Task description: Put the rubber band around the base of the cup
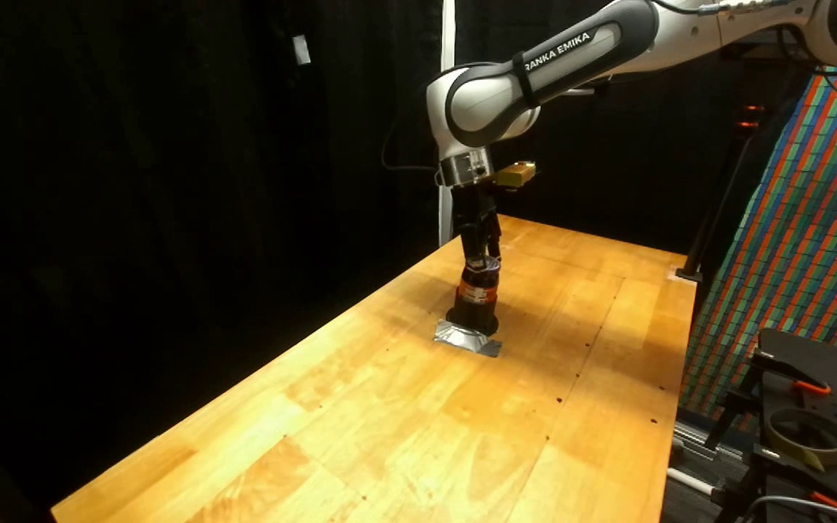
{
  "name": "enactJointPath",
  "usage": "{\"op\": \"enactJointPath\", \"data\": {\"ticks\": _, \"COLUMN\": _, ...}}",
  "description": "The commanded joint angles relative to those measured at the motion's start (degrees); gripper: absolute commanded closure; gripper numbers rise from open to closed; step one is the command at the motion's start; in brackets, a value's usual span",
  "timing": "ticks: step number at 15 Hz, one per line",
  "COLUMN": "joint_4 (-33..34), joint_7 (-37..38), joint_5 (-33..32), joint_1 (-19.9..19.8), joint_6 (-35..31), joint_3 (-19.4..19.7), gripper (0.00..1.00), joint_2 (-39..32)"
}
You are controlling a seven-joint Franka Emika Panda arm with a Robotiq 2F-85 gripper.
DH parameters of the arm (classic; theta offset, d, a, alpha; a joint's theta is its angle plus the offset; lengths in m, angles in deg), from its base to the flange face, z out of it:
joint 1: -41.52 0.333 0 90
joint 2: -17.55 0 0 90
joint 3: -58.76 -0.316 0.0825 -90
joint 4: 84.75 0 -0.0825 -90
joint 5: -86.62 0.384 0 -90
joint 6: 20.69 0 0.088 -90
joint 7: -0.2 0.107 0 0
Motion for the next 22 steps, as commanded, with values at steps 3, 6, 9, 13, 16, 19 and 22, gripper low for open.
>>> {"op": "enactJointPath", "data": {"ticks": 3, "joint_4": -10.6, "joint_7": -1.1, "joint_5": 0.1, "joint_1": -1.0, "joint_6": -4.3, "joint_3": 0.3, "gripper": 0.00, "joint_2": 6.5}}
{"op": "enactJointPath", "data": {"ticks": 6, "joint_4": -14.6, "joint_7": -0.9, "joint_5": 0.1, "joint_1": -1.2, "joint_6": -6.4, "joint_3": 0.3, "gripper": 0.00, "joint_2": 8.6}}
{"op": "enactJointPath", "data": {"ticks": 9, "joint_4": -18.4, "joint_7": -0.7, "joint_5": 0.0, "joint_1": -1.5, "joint_6": -9.6, "joint_3": 0.5, "gripper": 0.00, "joint_2": 10.4}}
{"op": "enactJointPath", "data": {"ticks": 13, "joint_4": -23.4, "joint_7": -0.2, "joint_5": -0.6, "joint_1": -1.1, "joint_6": -17.7, "joint_3": 0.7, "gripper": 0.42, "joint_2": 12.6}}
{"op": "enactJointPath", "data": {"ticks": 16, "joint_4": -26.9, "joint_7": 0.1, "joint_5": -1.0, "joint_1": -0.8, "joint_6": -21.8, "joint_3": 0.9, "gripper": 0.65, "joint_2": 14.3}}
{"op": "enactJointPath", "data": {"ticks": 19, "joint_4": -30.1, "joint_7": 0.1, "joint_5": -1.8, "joint_1": -0.9, "joint_6": -24.9, "joint_3": 1.1, "gripper": 0.87, "joint_2": 15.7}}
{"op": "enactJointPath", "data": {"ticks": 22, "joint_4": -32.1, "joint_7": 0.1, "joint_5": -2.2, "joint_1": -0.9, "joint_6": -27.5, "joint_3": 1.5, "gripper": 0.98, "joint_2": 16.4}}
